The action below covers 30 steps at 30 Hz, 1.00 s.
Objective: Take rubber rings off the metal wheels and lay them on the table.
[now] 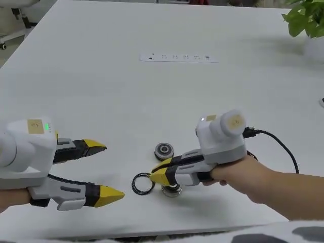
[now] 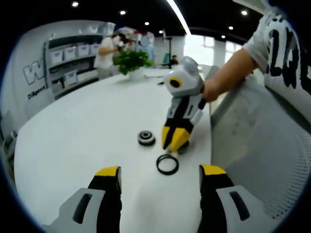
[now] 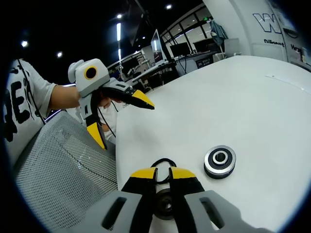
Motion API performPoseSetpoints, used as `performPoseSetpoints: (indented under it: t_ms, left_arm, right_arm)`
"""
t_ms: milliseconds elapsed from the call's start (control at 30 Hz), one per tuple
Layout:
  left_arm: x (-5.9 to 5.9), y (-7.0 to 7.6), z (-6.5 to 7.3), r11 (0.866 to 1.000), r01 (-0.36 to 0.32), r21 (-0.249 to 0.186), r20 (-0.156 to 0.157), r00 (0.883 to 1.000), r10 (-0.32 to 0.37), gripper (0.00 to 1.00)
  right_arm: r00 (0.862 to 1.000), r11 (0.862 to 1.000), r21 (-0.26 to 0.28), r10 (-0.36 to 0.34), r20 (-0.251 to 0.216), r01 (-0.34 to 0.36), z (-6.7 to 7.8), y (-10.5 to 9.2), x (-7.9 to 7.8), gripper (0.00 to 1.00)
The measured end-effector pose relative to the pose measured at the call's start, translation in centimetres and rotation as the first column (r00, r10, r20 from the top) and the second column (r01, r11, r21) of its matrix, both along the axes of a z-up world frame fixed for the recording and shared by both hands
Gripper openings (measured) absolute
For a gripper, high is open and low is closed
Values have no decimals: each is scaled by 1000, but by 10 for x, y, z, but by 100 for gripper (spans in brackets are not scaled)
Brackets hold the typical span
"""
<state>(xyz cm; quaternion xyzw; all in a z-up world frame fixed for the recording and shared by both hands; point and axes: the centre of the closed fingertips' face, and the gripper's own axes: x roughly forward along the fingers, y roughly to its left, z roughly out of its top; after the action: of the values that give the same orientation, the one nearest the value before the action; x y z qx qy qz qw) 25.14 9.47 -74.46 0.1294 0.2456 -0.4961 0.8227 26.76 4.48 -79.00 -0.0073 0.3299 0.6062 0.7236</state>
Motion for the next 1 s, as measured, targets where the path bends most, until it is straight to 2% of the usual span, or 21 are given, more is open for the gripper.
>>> performPoseSetpoints:
  t_ms: [333, 733, 1000]
  left_arm:
    - [8, -1, 3, 1000, 1, 2, 9, 1000, -1, 66]
    - [32, -9, 13, 1000, 7, 0, 42, 999, -7, 65]
    - [45, -16, 14, 1000, 6, -7, 46, 999, -6, 64]
  right_arm:
    - [998, 998, 29, -53, 15, 53, 11, -7, 16, 9]
    - [987, 986, 63, -155, 52, 151, 25, -25, 46, 13]
    - [977, 979, 62, -196, 79, 192, 26, -36, 59, 15]
